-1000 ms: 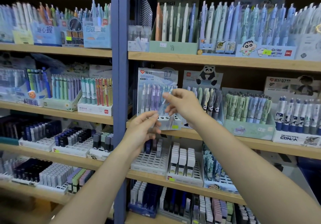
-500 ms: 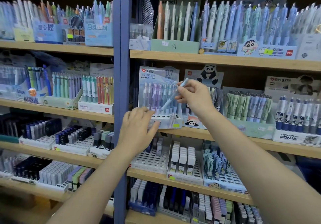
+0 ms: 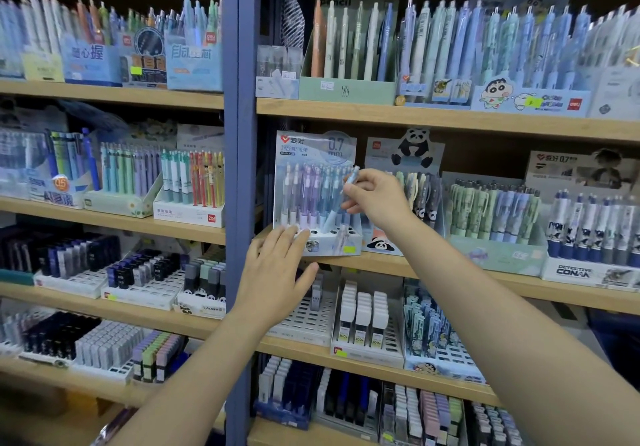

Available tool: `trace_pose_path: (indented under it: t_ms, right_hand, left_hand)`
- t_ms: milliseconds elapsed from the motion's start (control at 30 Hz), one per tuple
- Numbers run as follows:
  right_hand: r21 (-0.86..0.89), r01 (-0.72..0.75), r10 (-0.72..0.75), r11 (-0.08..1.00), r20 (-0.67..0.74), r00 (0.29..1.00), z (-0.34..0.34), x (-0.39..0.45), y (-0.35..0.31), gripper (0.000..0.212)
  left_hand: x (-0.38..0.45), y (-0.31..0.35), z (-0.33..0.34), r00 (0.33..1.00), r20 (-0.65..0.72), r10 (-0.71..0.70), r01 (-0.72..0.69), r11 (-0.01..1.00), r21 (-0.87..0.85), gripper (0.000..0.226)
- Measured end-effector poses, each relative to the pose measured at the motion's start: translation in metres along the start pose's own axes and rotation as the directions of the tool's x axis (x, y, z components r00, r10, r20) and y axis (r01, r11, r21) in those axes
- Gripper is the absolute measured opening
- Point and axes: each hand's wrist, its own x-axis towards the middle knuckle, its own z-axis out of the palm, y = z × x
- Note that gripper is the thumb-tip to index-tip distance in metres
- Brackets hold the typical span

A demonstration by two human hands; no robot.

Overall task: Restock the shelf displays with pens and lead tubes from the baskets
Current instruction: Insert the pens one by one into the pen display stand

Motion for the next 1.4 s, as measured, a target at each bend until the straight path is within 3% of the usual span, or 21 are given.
trace_pose_path:
  t_ms: [133,467,767,900,1033,1100,1200,1400]
  right_hand:
    - [0.020,0.029,-0.028,0.999,-0.050,0.998,0.006,0.003,-0.001,0.026]
    - [-0.014,0.145,-0.145,0.989,-0.159,0.977,-0.009,0.001,-0.011,0.006]
    - [0.045,0.106,-0.101,0.993,-0.111,0.989,-0.014,-0.002,-0.003,0.013]
    - [-0.008,0.136,-0.136,0.991,-0.100,0.986,-0.008,-0.002,-0.005,0.023]
    - [-0.044,0.116,-0.120,0.992,-0.097,0.988,-0.006,0.004,-0.002,0.010]
    - [-0.070,0.099,-0.103,0.993,-0.059,0.993,-0.003,0.003,0.000,0.020]
    - [-0.147,0.163,-0.170,0.976,-0.034,0.985,0.003,-0.001,0.006,0.034]
    - [-0.253,0.261,-0.259,0.932,0.042,0.965,0.008,-0.007,0.005,0.027]
  left_hand:
    - [-0.001,-0.002,0.001,1.000,0.003,0.004,-0.004,1.000,0.001,0.074]
    - [0.002,0.007,0.004,0.998,-0.042,-0.042,0.041,0.999,-0.017,0.067]
    - [0.002,0.017,0.011,0.997,-0.013,-0.072,0.072,0.997,0.014,0.065]
    - [0.001,0.017,0.013,0.997,-0.021,-0.071,0.071,0.997,0.016,0.063]
    - [0.002,0.017,0.012,0.997,-0.016,-0.078,0.078,0.997,0.008,0.066]
    - [0.002,0.017,0.011,0.997,-0.007,-0.082,0.082,0.997,0.001,0.070]
    - [0.002,0.018,0.008,0.996,0.011,-0.090,0.090,0.996,-0.013,0.076]
    - [0.002,0.017,0.004,0.995,0.039,-0.093,0.095,0.995,-0.027,0.078]
